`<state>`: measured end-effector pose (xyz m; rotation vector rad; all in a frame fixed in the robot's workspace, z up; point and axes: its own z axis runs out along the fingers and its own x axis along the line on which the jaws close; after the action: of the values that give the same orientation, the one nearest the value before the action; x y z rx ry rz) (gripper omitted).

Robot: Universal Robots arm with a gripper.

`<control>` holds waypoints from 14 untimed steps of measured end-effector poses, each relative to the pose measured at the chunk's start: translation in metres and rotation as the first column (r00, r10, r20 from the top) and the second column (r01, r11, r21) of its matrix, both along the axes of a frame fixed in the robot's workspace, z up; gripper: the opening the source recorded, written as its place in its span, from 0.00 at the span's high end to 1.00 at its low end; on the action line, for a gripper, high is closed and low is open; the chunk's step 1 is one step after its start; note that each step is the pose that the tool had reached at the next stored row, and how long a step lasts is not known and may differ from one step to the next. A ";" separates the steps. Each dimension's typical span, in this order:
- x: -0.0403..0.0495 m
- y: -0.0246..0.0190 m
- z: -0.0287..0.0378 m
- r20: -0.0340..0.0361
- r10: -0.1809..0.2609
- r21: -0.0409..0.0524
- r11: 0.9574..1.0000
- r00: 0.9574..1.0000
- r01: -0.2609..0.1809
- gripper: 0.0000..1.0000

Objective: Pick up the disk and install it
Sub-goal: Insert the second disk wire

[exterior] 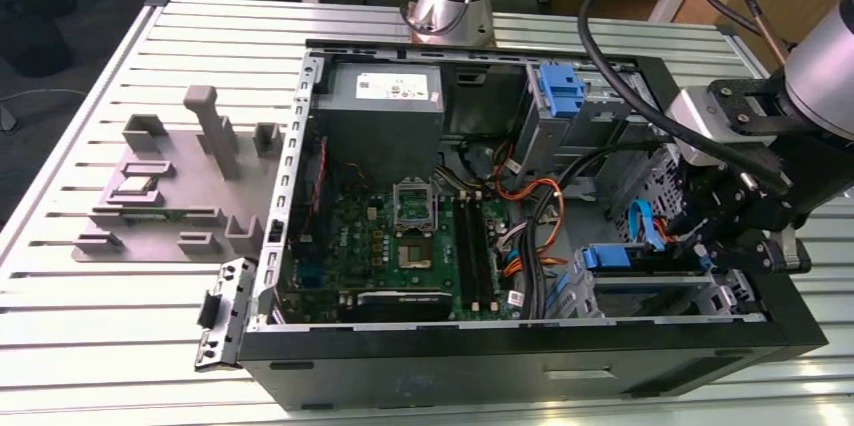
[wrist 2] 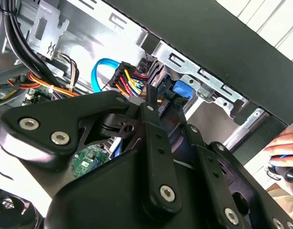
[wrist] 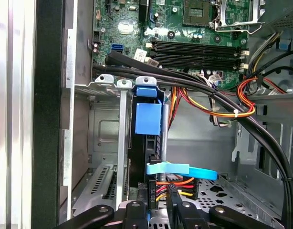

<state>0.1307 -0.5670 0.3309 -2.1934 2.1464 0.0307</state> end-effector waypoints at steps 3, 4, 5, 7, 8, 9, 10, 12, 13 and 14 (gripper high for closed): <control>0.0000 -0.0001 0.0000 0.000 0.000 0.000 1.000 1.000 0.000 0.71; 0.0000 -0.0001 0.0000 0.000 0.000 0.000 1.000 1.000 0.000 0.71; 0.0000 -0.0001 0.0000 0.000 -0.001 0.000 1.000 1.000 0.001 0.71; 0.0000 -0.0001 0.0001 0.000 -0.001 0.000 1.000 1.000 0.001 0.78; 0.0000 -0.0001 0.0001 0.000 -0.001 0.000 1.000 1.000 0.001 0.78; 0.0000 -0.0001 0.0001 0.000 -0.001 0.001 1.000 1.000 0.001 0.82; 0.0000 -0.0001 0.0000 0.000 -0.001 0.001 1.000 1.000 0.001 0.82; 0.0000 -0.0001 0.0000 0.000 -0.001 0.001 1.000 1.000 0.001 0.82; 0.0000 -0.0001 0.0000 0.000 -0.001 0.001 1.000 1.000 0.001 0.82; 0.0000 -0.0001 0.0000 0.000 -0.002 0.001 1.000 1.000 0.002 0.82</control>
<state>0.1307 -0.5671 0.3309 -2.1909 2.1474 0.0322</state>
